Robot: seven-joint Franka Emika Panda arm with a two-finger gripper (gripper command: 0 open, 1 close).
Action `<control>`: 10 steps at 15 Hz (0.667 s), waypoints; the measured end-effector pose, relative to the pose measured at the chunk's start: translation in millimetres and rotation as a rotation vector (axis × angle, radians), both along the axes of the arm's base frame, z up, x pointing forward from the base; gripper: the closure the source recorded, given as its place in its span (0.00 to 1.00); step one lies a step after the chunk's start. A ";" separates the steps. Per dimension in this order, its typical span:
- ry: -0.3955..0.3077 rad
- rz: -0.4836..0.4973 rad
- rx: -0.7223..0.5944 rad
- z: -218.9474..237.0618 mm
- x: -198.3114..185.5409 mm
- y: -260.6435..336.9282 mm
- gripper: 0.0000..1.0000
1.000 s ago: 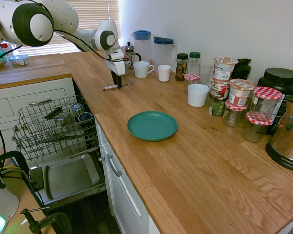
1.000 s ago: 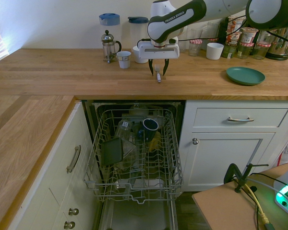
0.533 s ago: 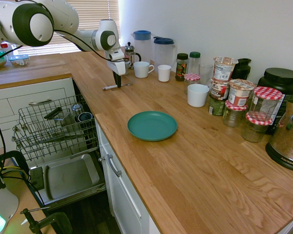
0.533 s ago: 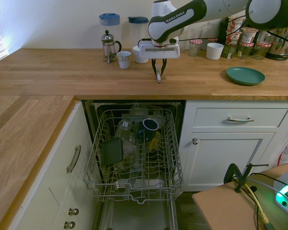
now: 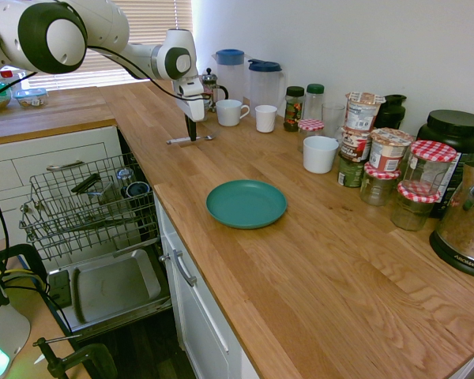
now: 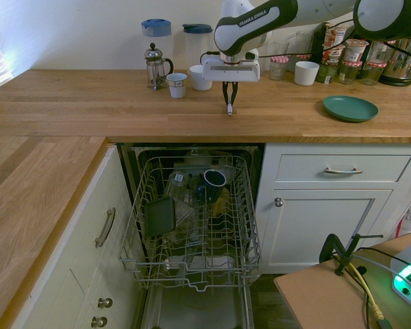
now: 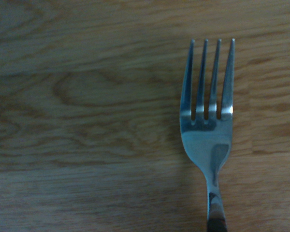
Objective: Put the fork in the dishwasher
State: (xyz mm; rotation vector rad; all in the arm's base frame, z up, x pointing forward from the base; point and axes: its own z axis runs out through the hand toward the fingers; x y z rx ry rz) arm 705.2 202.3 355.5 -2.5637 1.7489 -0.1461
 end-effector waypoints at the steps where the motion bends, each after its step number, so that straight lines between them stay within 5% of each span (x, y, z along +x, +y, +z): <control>1: -0.007 -0.002 0.009 10.2 -2.7 -3.4 1.00; 10: -0.062 0.088 0.051 86.2 -131.1 47.6 1.00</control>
